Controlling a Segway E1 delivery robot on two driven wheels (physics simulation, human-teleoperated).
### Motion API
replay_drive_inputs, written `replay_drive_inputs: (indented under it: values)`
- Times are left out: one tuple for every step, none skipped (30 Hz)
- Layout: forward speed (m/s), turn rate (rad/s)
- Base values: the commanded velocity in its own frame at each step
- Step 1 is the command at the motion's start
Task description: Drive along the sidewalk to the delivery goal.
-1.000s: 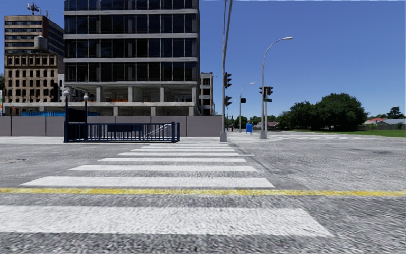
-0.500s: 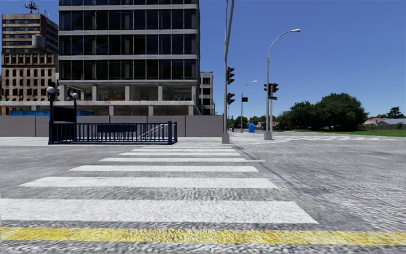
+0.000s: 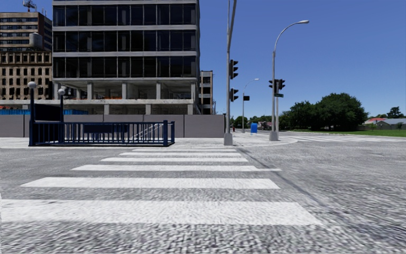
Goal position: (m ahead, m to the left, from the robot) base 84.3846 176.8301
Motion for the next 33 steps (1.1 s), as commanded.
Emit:
replay_drive_inputs:
  values:
    - [2.00, 0.00]
    - [2.00, 0.00]
    - [2.00, 0.00]
    - [2.00, 0.00]
    - [2.00, 0.00]
    - [2.00, 0.00]
    - [2.00, 0.00]
    - [2.00, 0.00]
    - [2.00, 0.00]
    - [2.00, 0.00]
    - [2.00, 0.00]
    - [2.00, 0.00]
    - [2.00, 0.00]
    - [2.00, 0.00]
    - [2.00, 0.00]
    - [2.00, 0.00]
    - [2.00, 0.00]
    - [2.00, 0.00]
    - [2.00, 0.00]
    - [2.00, 0.00]
    - [2.00, 0.00]
    - [2.00, 0.00]
    - [2.00, 0.00]
    - [2.00, 0.00]
    - [2.00, 0.00]
    - [2.00, 0.00]
    - [2.00, 0.00]
    - [2.00, 0.00]
    - [2.00, 0.00]
    - [2.00, 0.00]
    - [2.00, 0.00]
    - [2.00, 0.00]
    - [2.00, 0.00]
